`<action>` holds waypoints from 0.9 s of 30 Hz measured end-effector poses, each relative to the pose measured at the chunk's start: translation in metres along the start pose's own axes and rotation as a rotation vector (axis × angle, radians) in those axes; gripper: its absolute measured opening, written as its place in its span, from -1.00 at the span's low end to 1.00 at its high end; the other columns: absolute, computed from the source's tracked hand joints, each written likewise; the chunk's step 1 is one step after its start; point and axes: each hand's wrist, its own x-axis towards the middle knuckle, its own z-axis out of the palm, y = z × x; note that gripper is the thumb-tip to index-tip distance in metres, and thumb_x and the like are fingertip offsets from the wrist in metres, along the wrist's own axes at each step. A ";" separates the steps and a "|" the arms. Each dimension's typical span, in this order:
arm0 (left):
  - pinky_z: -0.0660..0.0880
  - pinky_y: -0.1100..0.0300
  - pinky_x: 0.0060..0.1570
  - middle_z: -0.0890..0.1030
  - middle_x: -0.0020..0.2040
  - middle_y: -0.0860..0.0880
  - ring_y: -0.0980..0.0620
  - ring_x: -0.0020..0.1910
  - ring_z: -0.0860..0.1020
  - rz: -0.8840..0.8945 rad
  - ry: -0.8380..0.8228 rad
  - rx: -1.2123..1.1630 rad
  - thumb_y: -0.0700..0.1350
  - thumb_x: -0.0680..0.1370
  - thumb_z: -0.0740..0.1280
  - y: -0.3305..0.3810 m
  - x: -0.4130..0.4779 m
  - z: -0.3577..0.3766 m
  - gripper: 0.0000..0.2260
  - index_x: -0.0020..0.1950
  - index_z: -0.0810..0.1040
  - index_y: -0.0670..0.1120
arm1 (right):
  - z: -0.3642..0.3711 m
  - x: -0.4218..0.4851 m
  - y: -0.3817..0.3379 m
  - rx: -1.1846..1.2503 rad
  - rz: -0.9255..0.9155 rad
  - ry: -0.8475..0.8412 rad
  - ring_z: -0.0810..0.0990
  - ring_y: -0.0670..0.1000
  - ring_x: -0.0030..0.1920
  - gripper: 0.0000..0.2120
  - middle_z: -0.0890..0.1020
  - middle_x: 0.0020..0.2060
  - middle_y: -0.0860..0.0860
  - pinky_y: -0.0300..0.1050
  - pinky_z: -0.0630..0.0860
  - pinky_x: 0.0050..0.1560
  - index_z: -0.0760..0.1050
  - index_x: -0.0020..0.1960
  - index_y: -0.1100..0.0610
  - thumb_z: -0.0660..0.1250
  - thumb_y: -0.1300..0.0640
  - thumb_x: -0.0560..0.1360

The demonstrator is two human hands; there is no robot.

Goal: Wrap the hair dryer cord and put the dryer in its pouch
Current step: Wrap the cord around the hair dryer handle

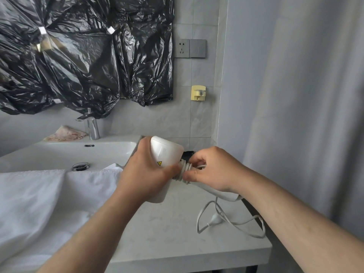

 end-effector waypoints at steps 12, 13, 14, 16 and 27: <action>0.46 0.08 -0.04 0.52 0.17 0.07 -0.05 0.15 0.52 0.296 0.289 0.132 0.06 0.33 0.55 -0.004 -0.011 0.015 -0.27 0.41 0.31 -0.02 | 0.006 0.003 -0.007 -0.108 0.019 0.263 0.62 0.15 -0.13 -0.81 0.67 -0.22 0.05 0.07 0.59 -0.13 0.59 -0.11 0.15 0.41 0.03 0.40; 0.48 0.05 -0.01 0.54 0.19 0.03 -0.08 0.15 0.52 0.314 0.307 0.129 0.06 0.32 0.54 -0.004 -0.010 0.014 -0.27 0.41 0.32 -0.05 | 0.003 0.004 -0.009 -0.093 0.047 0.260 0.63 0.15 -0.14 -0.78 0.66 -0.21 0.07 0.07 0.59 -0.13 0.59 -0.09 0.17 0.42 0.02 0.39; 0.50 0.02 0.00 0.54 0.20 0.00 -0.10 0.15 0.53 0.322 0.322 0.122 0.06 0.32 0.53 -0.003 -0.008 0.012 -0.27 0.41 0.32 -0.06 | -0.001 0.006 -0.011 -0.056 0.080 0.245 0.65 0.15 -0.16 -0.74 0.66 -0.20 0.07 0.07 0.61 -0.13 0.58 -0.08 0.17 0.44 -0.01 0.38; 0.51 0.00 0.01 0.55 0.20 -0.01 -0.12 0.15 0.53 0.323 0.339 0.114 0.04 0.32 0.55 0.000 -0.005 0.009 -0.26 0.41 0.32 -0.05 | -0.006 0.007 -0.014 0.001 0.127 0.194 0.68 0.11 -0.22 -0.68 0.65 -0.20 0.06 0.02 0.59 -0.19 0.55 -0.09 0.14 0.46 -0.09 0.37; 0.47 0.08 0.09 0.44 0.15 0.20 0.00 0.18 0.50 0.330 0.383 0.048 0.02 0.31 0.57 0.008 0.001 -0.004 -0.30 0.36 0.30 0.08 | -0.039 0.023 -0.008 -0.090 -0.019 0.133 0.52 -0.13 -0.27 -0.85 0.54 -0.37 -0.20 -0.30 0.35 -0.27 0.62 -0.08 0.00 0.29 0.15 0.56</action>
